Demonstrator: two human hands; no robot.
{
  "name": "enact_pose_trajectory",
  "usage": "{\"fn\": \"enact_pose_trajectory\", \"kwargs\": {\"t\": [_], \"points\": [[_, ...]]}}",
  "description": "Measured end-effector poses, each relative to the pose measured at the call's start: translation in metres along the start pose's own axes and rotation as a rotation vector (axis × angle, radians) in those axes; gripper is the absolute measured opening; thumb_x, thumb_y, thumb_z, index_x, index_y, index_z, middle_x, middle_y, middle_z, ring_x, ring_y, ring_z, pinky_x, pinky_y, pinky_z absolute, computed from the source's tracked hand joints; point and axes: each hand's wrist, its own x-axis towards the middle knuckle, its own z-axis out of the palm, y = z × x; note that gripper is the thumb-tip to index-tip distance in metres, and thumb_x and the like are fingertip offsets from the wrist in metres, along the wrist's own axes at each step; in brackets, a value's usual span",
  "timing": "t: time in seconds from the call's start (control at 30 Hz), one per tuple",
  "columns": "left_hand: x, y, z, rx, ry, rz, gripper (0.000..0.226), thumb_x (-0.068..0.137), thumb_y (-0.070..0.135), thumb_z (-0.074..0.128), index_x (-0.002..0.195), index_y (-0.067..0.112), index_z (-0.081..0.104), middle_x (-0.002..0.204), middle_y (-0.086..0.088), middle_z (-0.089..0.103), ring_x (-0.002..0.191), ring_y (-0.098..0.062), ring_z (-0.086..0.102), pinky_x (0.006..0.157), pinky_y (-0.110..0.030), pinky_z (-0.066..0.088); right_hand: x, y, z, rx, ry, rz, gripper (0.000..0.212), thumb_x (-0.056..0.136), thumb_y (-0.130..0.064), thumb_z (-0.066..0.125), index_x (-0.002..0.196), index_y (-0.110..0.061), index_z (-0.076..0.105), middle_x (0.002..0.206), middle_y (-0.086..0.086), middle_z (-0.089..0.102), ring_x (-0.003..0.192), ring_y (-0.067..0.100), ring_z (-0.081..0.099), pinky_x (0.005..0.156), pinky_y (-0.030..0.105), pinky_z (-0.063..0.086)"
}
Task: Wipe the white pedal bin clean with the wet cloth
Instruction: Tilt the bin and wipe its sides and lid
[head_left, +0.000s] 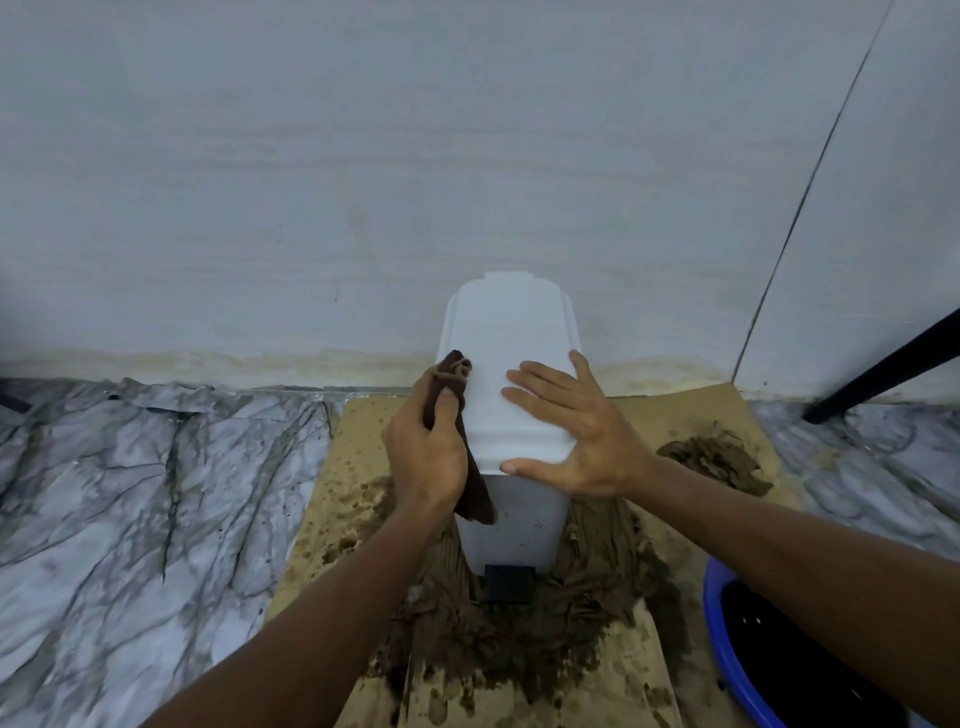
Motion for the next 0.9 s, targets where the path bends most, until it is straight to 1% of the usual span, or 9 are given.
{"fn": "enact_pose_trajectory", "kwargs": {"t": [0.17,0.27,0.43,0.5,0.53,0.63,0.73,0.83,0.9], "points": [[0.016,0.002,0.015,-0.035,0.053,0.100,0.028,0.104,0.017,0.046,0.121,0.029,0.064,0.099,0.028,0.063,0.093,0.016,0.058,0.078,-0.004,0.042,0.029,0.022,-0.005,0.076,0.053,0.082,0.070,0.073,-0.056,0.077,0.127,-0.012,0.066,0.137,0.005,0.061,0.133,0.019,0.052,0.114,0.061,0.027],[0.040,0.001,0.031,-0.078,0.104,0.068,0.030,0.106,0.026,0.043,0.125,0.025,0.066,0.110,0.021,0.066,0.104,0.009,0.058,0.089,-0.017,0.047,0.056,0.036,-0.010,0.119,0.044,0.134,0.068,0.071,-0.056,0.077,0.123,-0.014,0.069,0.134,0.003,0.064,0.129,0.018,0.056,0.110,0.059,0.036],[0.070,-0.016,0.053,-0.070,0.168,0.160,0.039,0.107,0.034,0.037,0.140,0.024,0.055,0.112,0.019,0.063,0.101,0.010,0.058,0.080,-0.008,0.043,0.103,0.067,-0.021,0.262,0.037,0.296,0.061,0.068,-0.057,0.080,0.115,-0.019,0.074,0.126,-0.004,0.068,0.119,0.004,0.061,0.105,0.037,0.048],[0.073,-0.028,0.062,-0.035,0.165,0.236,0.043,0.107,0.034,0.036,0.147,0.025,0.045,0.123,0.011,0.063,0.110,0.004,0.058,0.088,-0.016,0.047,0.112,0.078,-0.020,0.292,0.085,0.338,0.058,0.066,-0.053,0.084,0.112,-0.019,0.076,0.121,-0.006,0.070,0.114,0.000,0.063,0.102,0.032,0.051],[0.074,-0.036,0.067,-0.019,0.147,0.275,0.045,0.106,0.034,0.036,0.151,0.026,0.039,0.133,0.007,0.060,0.120,-0.003,0.056,0.096,-0.025,0.048,0.115,0.083,-0.017,0.320,0.142,0.356,0.055,0.064,-0.049,0.087,0.109,-0.017,0.077,0.116,-0.006,0.072,0.111,0.000,0.064,0.099,0.029,0.052],[0.077,-0.065,0.080,0.099,0.062,0.399,0.058,0.106,0.039,0.032,0.159,0.017,0.020,0.160,-0.010,0.033,0.148,-0.027,0.031,0.115,-0.052,0.033,0.121,0.094,-0.008,0.388,0.285,0.416,0.049,0.061,-0.042,0.092,0.100,-0.016,0.079,0.106,-0.008,0.075,0.102,0.001,0.068,0.089,0.022,0.054],[0.076,-0.081,0.089,0.341,0.078,0.536,0.064,0.105,0.033,0.033,0.158,0.004,0.010,0.166,-0.019,0.008,0.155,-0.034,0.003,0.123,-0.057,0.011,0.127,0.100,-0.003,0.427,0.260,0.443,0.045,0.063,-0.040,0.092,0.099,-0.018,0.078,0.105,-0.009,0.074,0.100,0.002,0.068,0.086,0.019,0.052],[0.075,-0.082,0.094,0.442,0.124,0.618,0.065,0.102,0.028,0.036,0.155,-0.004,0.017,0.164,-0.021,0.006,0.154,-0.038,0.002,0.123,-0.057,0.006,0.126,0.102,-0.003,0.453,0.257,0.439,0.046,0.062,-0.045,0.089,0.099,-0.020,0.078,0.106,-0.009,0.074,0.101,0.004,0.068,0.090,0.023,0.053],[0.071,-0.085,0.099,0.557,0.070,0.784,0.061,0.103,0.027,0.037,0.154,-0.003,0.022,0.162,-0.020,0.013,0.154,-0.036,0.007,0.124,-0.055,0.007,0.123,0.104,-0.003,0.470,0.272,0.438,0.048,0.061,-0.047,0.088,0.099,-0.021,0.078,0.106,-0.009,0.074,0.101,0.004,0.068,0.090,0.024,0.053]]}}
